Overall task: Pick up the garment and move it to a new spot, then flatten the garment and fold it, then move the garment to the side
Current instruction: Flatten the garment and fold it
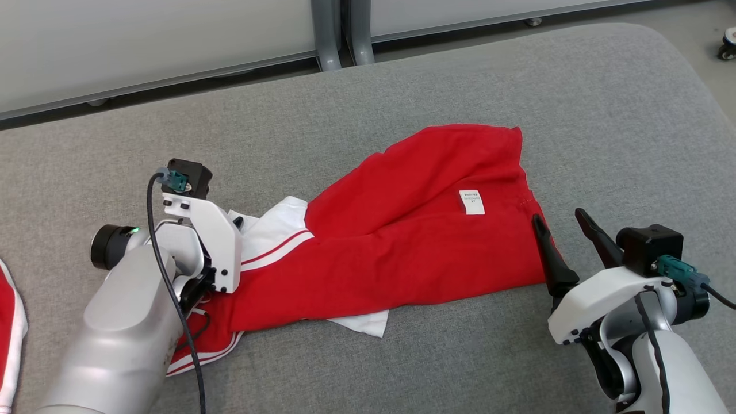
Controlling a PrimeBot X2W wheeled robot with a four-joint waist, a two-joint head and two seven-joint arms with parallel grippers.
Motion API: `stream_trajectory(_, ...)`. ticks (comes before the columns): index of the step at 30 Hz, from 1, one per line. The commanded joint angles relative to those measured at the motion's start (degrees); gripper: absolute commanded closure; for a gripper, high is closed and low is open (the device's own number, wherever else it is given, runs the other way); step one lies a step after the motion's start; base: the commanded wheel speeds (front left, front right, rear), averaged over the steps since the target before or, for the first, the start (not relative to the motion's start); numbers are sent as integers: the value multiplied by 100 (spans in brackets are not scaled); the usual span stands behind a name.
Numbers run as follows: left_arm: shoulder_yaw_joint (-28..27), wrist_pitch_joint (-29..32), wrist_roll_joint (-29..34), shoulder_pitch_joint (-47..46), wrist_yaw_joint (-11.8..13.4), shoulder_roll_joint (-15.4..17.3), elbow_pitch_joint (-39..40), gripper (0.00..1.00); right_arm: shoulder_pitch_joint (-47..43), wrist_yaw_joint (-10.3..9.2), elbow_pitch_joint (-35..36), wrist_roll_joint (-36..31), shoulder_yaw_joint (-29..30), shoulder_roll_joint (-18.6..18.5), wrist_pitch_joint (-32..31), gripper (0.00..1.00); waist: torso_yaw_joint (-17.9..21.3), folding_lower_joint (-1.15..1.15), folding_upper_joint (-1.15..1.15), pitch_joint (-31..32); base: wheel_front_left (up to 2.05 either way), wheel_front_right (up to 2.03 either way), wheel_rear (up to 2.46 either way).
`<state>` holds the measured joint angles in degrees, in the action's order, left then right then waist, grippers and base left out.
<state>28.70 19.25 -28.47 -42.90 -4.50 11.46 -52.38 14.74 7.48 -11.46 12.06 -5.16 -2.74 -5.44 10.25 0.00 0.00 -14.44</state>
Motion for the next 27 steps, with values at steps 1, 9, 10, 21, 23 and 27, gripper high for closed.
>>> stream_trajectory(1,20,-7,9,-74,-22,6,-45,44,46,3,7,11,-5,-30,39,0,10,0,0,-9,0,0,0)
stream_trajectory(9,127,175,-13,-227,-65,-13,-331,100,194,3,16,-171,22,-30,-303,0,23,0,0,-131,0,0,0)
stream_trajectory(10,120,200,-40,-253,-79,-13,-341,100,218,2,9,-230,74,-32,-456,0,13,0,0,-140,0,0,0)
stream_trajectory(21,-68,113,-285,-473,-135,221,-107,100,865,2,225,-850,402,-27,-2875,0,-111,0,0,-226,0,0,0)
stream_trajectory(23,-68,119,-304,-484,-125,227,-63,100,1053,2,58,-846,442,-29,-3140,0,-139,0,0,-268,0,0,0)
stream_trajectory(27,-62,93,-306,-502,-61,243,42,100,1455,2,-573,-721,516,-26,-3238,0,-204,0,0,-376,0,0,0)
